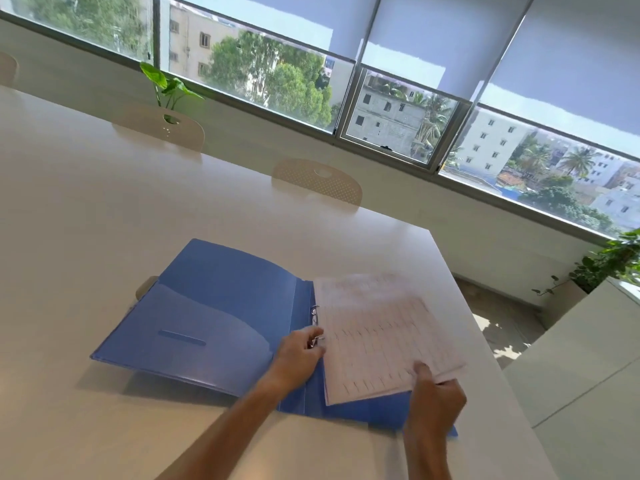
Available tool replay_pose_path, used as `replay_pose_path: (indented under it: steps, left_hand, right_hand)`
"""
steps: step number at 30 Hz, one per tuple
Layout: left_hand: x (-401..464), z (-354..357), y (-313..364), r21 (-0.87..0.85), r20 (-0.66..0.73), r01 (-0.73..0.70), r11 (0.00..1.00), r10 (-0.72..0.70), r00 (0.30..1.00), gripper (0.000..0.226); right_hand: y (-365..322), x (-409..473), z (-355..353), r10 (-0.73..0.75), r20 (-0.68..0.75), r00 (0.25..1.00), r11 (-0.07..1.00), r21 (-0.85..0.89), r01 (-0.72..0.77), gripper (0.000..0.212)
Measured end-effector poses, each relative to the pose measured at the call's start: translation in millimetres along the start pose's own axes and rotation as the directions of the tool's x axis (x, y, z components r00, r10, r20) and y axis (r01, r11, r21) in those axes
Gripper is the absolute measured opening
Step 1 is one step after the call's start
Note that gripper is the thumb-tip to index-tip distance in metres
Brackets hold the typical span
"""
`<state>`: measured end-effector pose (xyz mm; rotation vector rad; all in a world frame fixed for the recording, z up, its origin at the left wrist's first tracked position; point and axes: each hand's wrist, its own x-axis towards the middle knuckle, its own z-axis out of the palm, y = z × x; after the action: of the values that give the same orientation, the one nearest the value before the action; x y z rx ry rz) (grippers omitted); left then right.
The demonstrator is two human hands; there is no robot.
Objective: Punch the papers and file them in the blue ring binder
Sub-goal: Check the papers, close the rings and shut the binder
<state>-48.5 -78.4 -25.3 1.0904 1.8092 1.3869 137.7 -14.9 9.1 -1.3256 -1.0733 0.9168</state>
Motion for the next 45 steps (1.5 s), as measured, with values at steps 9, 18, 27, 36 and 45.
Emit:
replay_pose_path:
  steps: [9, 18, 27, 36, 45]
  left_hand:
    - [-4, 3, -5, 0.156, 0.051, -0.101, 0.983, 0.094, 0.994, 0.038]
    - [12, 3, -4, 0.16, 0.086, -0.078, 0.984, 0.065, 0.994, 0.034]
    - [23, 8, -13, 0.404, 0.074, -0.049, 0.914, 0.021, 0.997, 0.055]
    - [25, 19, -25, 0.619, 0.105, -0.142, 0.773, 0.098, 0.99, 0.062]
    - [27, 17, -27, 0.594, 0.084, -0.11, 0.797, 0.075, 0.994, 0.071]
  right_hand:
    - [13, 46, -52, 0.375, 0.427, 0.823, 0.812, 0.276, -0.514, 0.037]
    - [4, 122, -42, 0.537, 0.57, 0.622, 0.84, -0.294, -0.455, 0.052]
    - [7, 133, -6, 0.509, 0.593, 0.623, 0.831, -0.527, -0.177, 0.058]
    - [28, 120, -13, 0.366, 0.494, 0.789, 0.903, -0.393, -0.173, 0.019]
    - [29, 114, -17, 0.363, 0.509, 0.78, 0.908, -0.382, -0.173, 0.012]
